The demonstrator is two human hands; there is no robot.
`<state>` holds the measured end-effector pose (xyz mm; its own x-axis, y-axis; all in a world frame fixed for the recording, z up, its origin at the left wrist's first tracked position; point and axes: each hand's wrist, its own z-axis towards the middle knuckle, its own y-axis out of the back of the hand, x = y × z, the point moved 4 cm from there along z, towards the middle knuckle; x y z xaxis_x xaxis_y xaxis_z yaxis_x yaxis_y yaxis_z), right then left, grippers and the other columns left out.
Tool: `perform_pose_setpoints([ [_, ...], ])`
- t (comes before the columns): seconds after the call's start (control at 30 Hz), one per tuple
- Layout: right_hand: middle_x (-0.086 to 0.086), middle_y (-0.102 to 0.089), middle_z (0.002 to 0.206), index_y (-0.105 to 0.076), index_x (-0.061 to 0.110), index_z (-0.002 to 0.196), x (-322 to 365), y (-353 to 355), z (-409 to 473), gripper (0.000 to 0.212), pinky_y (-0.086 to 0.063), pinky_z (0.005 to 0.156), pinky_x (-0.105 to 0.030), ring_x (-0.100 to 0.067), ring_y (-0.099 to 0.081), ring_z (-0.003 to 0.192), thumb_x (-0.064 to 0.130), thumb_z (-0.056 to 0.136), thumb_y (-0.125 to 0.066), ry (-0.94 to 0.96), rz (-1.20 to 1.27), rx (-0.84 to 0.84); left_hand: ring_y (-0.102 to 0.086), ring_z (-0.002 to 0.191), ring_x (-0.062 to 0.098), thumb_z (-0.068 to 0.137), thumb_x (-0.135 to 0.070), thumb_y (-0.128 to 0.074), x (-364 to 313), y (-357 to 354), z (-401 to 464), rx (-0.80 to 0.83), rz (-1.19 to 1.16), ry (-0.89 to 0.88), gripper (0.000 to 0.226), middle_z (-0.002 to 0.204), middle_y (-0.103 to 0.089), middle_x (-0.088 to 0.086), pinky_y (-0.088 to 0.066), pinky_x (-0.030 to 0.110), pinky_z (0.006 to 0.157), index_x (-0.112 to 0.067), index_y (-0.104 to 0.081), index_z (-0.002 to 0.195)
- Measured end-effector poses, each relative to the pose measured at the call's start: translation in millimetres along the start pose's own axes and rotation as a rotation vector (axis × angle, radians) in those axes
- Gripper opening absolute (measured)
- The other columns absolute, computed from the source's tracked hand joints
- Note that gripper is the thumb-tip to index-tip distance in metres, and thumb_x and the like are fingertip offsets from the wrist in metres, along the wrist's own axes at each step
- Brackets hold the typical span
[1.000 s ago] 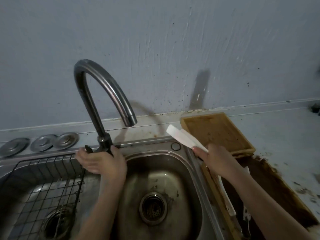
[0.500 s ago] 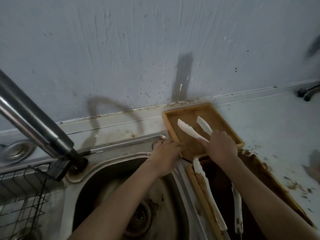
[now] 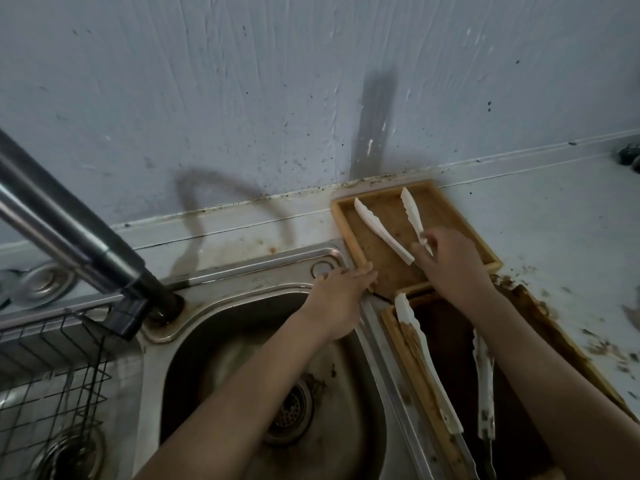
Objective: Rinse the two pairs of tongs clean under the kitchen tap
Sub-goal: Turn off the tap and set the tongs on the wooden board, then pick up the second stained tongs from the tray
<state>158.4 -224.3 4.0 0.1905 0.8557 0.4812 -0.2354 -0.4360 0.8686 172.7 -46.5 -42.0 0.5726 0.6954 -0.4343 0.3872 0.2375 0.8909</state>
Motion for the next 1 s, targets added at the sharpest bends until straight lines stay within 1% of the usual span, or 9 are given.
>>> perform_pose_setpoints([
  [0.1,0.000,-0.062,0.061,-0.061,0.015,0.071,2,-5,-35,0.032,-0.044,0.048,-0.022,-0.010,-0.056,0.051,0.037,0.092,-0.049,-0.021,-0.017,0.204,-0.016,0.144,0.024,0.090,-0.009,-0.047,-10,-4,-7,0.005,0.100,0.016,0.064,0.159,-0.015,-0.007,-0.015,0.047,0.116,-0.023,-0.023,0.147],
  [0.3,0.003,-0.058,0.048,-0.060,0.019,0.056,1,-21,-70,0.042,-0.040,0.042,-0.019,-0.001,-0.047,0.034,0.042,0.090,-0.050,-0.113,0.027,0.365,-0.025,0.141,0.025,0.086,-0.004,-0.049,-29,-8,-28,-0.019,0.042,0.052,0.062,0.153,-0.031,-0.002,-0.024,0.049,0.114,-0.024,-0.034,0.142],
  [0.4,0.003,-0.059,0.051,-0.060,0.019,0.060,7,-23,-70,0.034,-0.042,0.043,-0.020,-0.004,-0.052,0.038,0.037,0.088,-0.054,-0.135,-0.033,0.369,-0.041,0.131,0.026,0.085,-0.001,-0.047,-40,-7,-40,-0.036,-0.010,0.047,0.058,0.141,-0.049,0.000,-0.035,0.049,0.108,-0.028,-0.043,0.136],
  [0.57,-0.002,-0.064,0.058,-0.060,0.015,0.064,19,-3,-66,0.029,-0.054,0.046,-0.022,-0.010,-0.064,0.046,0.031,0.089,-0.056,-0.146,-0.013,0.310,-0.055,0.119,0.023,0.088,-0.005,-0.044,-47,3,-63,-0.114,-0.109,0.078,0.044,0.132,-0.057,0.003,-0.045,0.040,0.100,-0.025,-0.053,0.126],
  [0.67,-0.001,-0.065,0.060,-0.060,0.019,0.067,40,29,-64,0.023,-0.044,0.038,-0.012,-0.005,-0.062,0.041,0.027,0.089,-0.058,-0.114,0.178,0.189,-0.059,0.109,0.019,0.091,-0.008,-0.041,-41,12,-78,-0.090,-0.259,0.107,0.040,0.125,-0.061,0.005,-0.048,0.026,0.090,-0.021,-0.054,0.127],
  [0.77,-0.003,-0.068,0.060,-0.065,0.015,0.074,71,63,-67,0.021,-0.046,0.038,-0.014,-0.007,-0.064,0.043,0.028,0.089,-0.058,-0.054,0.403,0.055,-0.060,0.097,0.008,0.095,-0.011,-0.039,-36,28,-100,-0.137,-0.363,0.075,0.036,0.118,-0.065,0.002,-0.046,0.015,0.080,-0.021,-0.058,0.124],
  [0.83,-0.005,-0.069,0.062,-0.067,0.011,0.075,93,75,-70,0.025,-0.051,0.043,-0.019,-0.011,-0.065,0.046,0.029,0.089,-0.057,-0.039,0.587,-0.003,-0.062,0.097,0.008,0.096,-0.013,-0.040,-25,43,-117,-0.238,-0.403,0.079,0.033,0.114,-0.067,-0.001,-0.050,0.022,0.086,-0.023,-0.062,0.119],
  [0.93,-0.010,-0.072,0.073,-0.066,0.007,0.077,121,69,-78,0.027,-0.058,0.057,-0.030,-0.020,-0.070,0.062,0.028,0.091,-0.055,-0.070,0.862,0.023,-0.063,0.091,0.004,0.096,-0.014,-0.040,-4,64,-143,-0.406,-0.431,0.137,0.031,0.105,-0.068,-0.007,-0.048,0.011,0.079,-0.026,-0.063,0.114],
  [1.0,-0.012,-0.072,0.082,-0.065,0.007,0.082,135,52,-82,0.027,-0.059,0.065,-0.034,-0.023,-0.071,0.072,0.027,0.093,-0.051,-0.113,0.997,0.057,-0.060,0.102,0.003,0.094,-0.010,-0.043,13,79,-162,-0.581,-0.445,0.202,0.030,0.111,-0.066,-0.007,-0.043,0.011,0.087,-0.023,-0.063,0.112],
])
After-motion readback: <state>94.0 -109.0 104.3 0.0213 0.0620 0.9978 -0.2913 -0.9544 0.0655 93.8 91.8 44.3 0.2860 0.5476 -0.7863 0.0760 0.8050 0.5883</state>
